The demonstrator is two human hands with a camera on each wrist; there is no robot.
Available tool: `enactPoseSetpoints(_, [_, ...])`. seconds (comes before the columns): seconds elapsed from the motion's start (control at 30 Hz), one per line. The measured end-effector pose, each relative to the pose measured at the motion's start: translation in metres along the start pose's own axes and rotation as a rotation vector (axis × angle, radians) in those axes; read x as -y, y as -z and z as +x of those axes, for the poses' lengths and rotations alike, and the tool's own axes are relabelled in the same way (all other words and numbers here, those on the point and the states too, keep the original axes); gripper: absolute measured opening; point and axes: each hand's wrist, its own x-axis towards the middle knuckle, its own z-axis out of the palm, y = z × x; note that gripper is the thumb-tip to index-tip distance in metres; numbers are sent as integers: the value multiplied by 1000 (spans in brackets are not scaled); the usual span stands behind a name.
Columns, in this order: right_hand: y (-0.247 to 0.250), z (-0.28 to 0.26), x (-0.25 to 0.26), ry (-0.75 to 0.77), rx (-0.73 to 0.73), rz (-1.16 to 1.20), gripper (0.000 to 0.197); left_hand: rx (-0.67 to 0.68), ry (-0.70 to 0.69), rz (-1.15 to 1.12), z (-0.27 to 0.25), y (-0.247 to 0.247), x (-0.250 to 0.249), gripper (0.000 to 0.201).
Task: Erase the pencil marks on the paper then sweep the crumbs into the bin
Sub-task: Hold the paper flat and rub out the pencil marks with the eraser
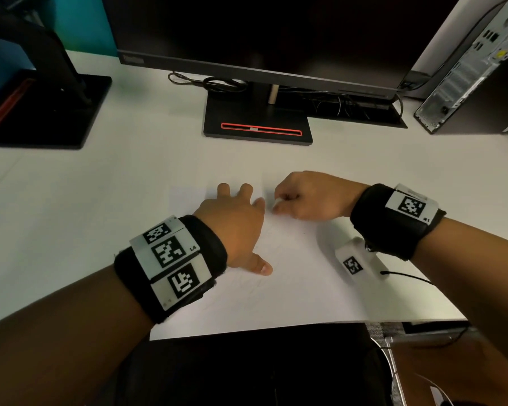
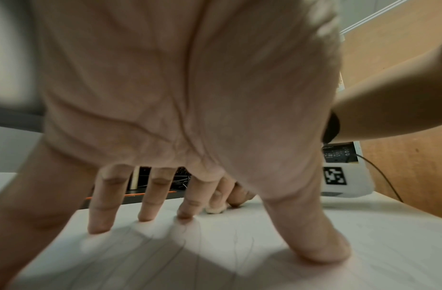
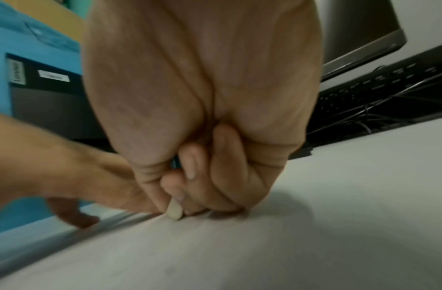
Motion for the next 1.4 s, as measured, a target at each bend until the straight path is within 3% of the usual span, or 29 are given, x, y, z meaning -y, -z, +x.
enactPoseSetpoints(0.13, [6, 3, -5, -44, -75, -48, 38, -3, 2, 12, -1, 0, 0, 114])
enactPoseSetpoints(0.27, [-1, 0, -1, 27, 0, -22, 38, -3, -4, 7, 0, 0, 0, 113])
enactPoseSetpoints(0.4, [8, 5, -8, -37, -74, -60, 38, -10, -1, 7, 0, -1, 0, 114])
enactPoseSetpoints(0.53, [-2, 5, 1, 39, -32, -53, 36, -10, -5, -4, -1, -1, 0, 118])
enactPoseSetpoints(0.7, [17, 9, -22, -115, -133, -92, 35, -27, 1, 18, -3, -2, 1, 116])
enactPoseSetpoints(0.9, [-3, 3, 4, 70, -10, -4, 38, -29, -8, 69, 3, 4, 5, 121])
enactPoseSetpoints(1.1, [8, 14, -6, -7, -77, -78, 38, 13, 17, 68, 5, 6, 5, 132])
enactPoseSetpoints(1.27, [-1, 9, 5, 99, 35, -27, 36, 9, 23, 50, 5, 7, 6, 132])
enactPoseSetpoints(1.4, [10, 12, -5, 19, -61, -77, 39, 16, 26, 64, 5, 5, 6, 137])
